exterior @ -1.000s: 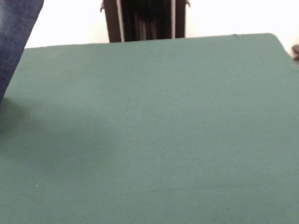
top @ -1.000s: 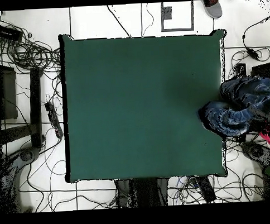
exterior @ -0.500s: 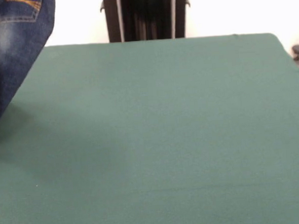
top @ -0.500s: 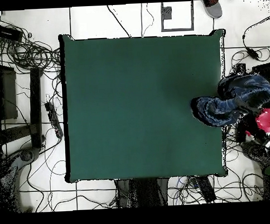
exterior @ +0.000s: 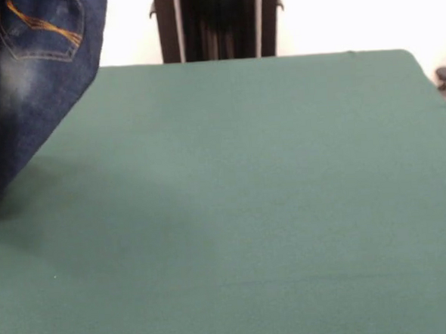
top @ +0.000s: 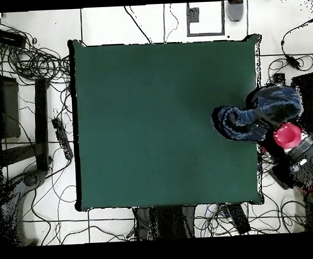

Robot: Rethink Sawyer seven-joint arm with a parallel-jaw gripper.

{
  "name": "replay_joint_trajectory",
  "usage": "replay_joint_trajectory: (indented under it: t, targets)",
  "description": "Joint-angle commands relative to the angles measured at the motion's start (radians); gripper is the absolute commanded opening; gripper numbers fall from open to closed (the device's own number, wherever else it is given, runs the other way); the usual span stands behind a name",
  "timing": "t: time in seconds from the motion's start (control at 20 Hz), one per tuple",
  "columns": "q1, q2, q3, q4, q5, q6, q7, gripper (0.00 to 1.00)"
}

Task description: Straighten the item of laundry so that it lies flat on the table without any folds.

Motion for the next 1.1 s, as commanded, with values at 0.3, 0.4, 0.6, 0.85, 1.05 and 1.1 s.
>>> replay_joint_trajectory:
  t: [0.3, 0.4, 0.6, 0.85, 1.05, 1.1]
  targets:
    - [0.140, -0.032, -0.174, 0.233, 0.065, -0.289, 0.285, 0.00]
    - [0.154, -0.038, -0.186, 0.247, 0.071, -0.326, 0.286, 0.00]
    - [0.187, -0.051, -0.215, 0.267, 0.085, -0.398, 0.291, 0.00]
    - [0.249, -0.075, -0.270, 0.283, 0.097, -0.479, 0.297, 0.00]
    - [0.306, -0.112, -0.318, 0.296, 0.118, -0.532, 0.303, 0.00]
    - [0.322, -0.118, -0.333, 0.287, 0.129, -0.535, 0.301, 0.00]
